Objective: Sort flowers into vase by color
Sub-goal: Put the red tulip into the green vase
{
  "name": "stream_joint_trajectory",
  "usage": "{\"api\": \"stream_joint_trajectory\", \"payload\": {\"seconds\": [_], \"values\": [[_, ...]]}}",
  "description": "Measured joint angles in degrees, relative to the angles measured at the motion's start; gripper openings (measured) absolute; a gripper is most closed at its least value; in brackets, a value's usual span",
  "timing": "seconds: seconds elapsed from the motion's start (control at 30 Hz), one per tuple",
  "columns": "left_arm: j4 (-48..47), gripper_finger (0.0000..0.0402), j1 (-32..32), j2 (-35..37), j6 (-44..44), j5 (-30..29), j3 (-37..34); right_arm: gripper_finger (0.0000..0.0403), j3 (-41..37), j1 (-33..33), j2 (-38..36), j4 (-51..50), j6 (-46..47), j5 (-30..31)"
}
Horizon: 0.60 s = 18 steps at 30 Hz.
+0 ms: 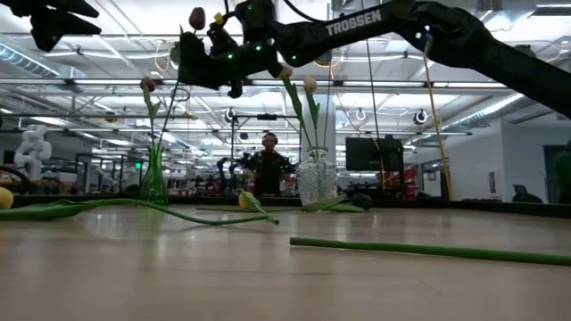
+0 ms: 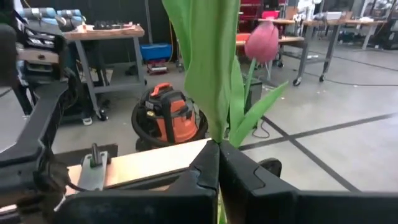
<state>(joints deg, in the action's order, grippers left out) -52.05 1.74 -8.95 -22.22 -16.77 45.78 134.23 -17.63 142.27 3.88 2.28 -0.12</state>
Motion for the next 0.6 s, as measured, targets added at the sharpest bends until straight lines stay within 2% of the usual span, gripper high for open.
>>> {"api": "stream_joint_trajectory", "payload": {"seconds": [0.37,0.6], "values": [[-0.59,0.0164,0.0,-0.02,-1.46,-0.29,0.02,0.0002,-0.15,0.0,3.92,4.8,0.48,0.06],[-1.55,0.0164,0.0,-0.02,-2.93,-0.31,0.02,0.0041,-0.15,-0.23,3.94,4.91,0.41,-0.29]]}}
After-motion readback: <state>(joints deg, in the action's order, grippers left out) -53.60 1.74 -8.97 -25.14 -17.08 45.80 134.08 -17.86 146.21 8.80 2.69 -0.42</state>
